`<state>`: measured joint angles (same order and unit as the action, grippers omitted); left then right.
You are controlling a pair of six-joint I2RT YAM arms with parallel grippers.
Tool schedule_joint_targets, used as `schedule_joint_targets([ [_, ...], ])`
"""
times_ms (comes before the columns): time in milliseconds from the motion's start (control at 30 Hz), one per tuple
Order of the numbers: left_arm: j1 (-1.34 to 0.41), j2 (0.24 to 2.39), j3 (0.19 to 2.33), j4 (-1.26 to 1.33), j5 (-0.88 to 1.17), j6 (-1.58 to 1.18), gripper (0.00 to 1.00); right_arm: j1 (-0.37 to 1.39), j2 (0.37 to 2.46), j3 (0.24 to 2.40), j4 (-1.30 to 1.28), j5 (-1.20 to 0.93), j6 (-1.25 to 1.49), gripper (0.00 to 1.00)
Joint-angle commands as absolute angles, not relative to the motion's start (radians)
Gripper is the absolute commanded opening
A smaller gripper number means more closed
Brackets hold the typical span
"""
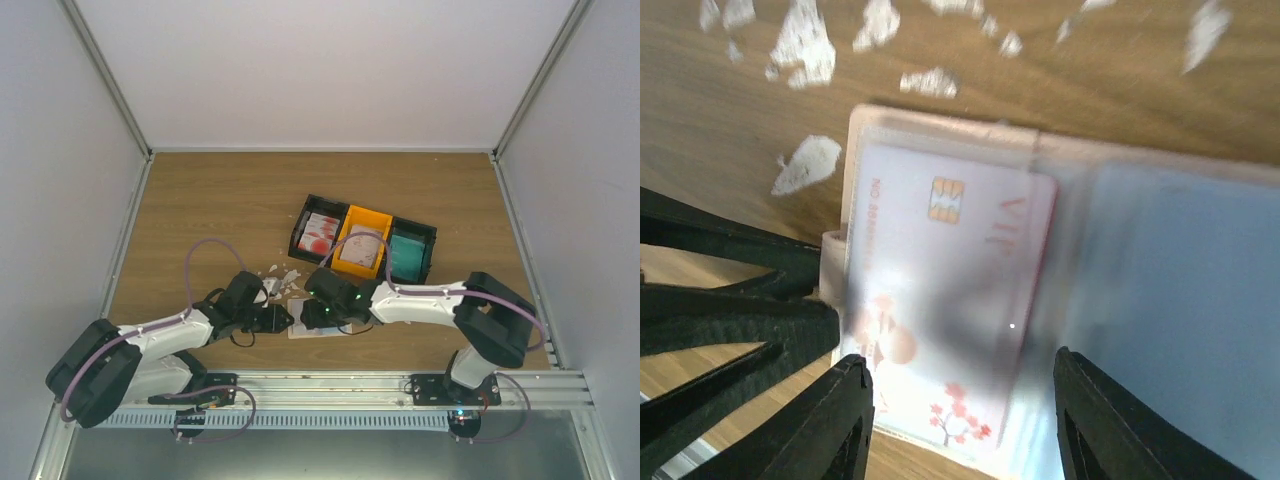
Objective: Put the credit cards into the card holder
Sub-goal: Insert the credit card into the card holder, then adjust the storage box at the center of the board.
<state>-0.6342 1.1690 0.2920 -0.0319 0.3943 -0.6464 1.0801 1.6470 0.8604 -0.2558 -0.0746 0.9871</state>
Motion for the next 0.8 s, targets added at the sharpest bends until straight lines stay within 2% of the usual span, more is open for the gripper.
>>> schedule_joint_targets([
  [0,-0.640,1.121,0.313,-0.157,0.246,-0.643,0.34,1.046,1.501,0.858,-0.360,0.054,0.935,0.52],
  [233,-0.636,1.039,0.398,-0.179,0.166,-0.627,0.43,0.844,1.259,0.822,-0.617,0.259,0.914,0.53],
  [367,-0.629,1.104,0.476,-0.141,0.196,-0.593,0.43,0.654,1.126,0.821,-0.849,0.443,1.021,0.56],
  [467,-0.620,1.180,0.545,-0.132,0.216,-0.575,0.43,0.524,1.044,0.810,-0.909,0.514,1.017,0.58],
  [567,-0.615,1.239,0.573,-0.099,0.240,-0.565,0.44,0.403,0.996,0.774,-0.827,0.444,0.911,0.65],
  [767,-0.601,1.328,0.584,-0.042,0.315,-0.568,0.46,0.274,1.060,0.692,-0.640,0.226,0.761,0.66],
])
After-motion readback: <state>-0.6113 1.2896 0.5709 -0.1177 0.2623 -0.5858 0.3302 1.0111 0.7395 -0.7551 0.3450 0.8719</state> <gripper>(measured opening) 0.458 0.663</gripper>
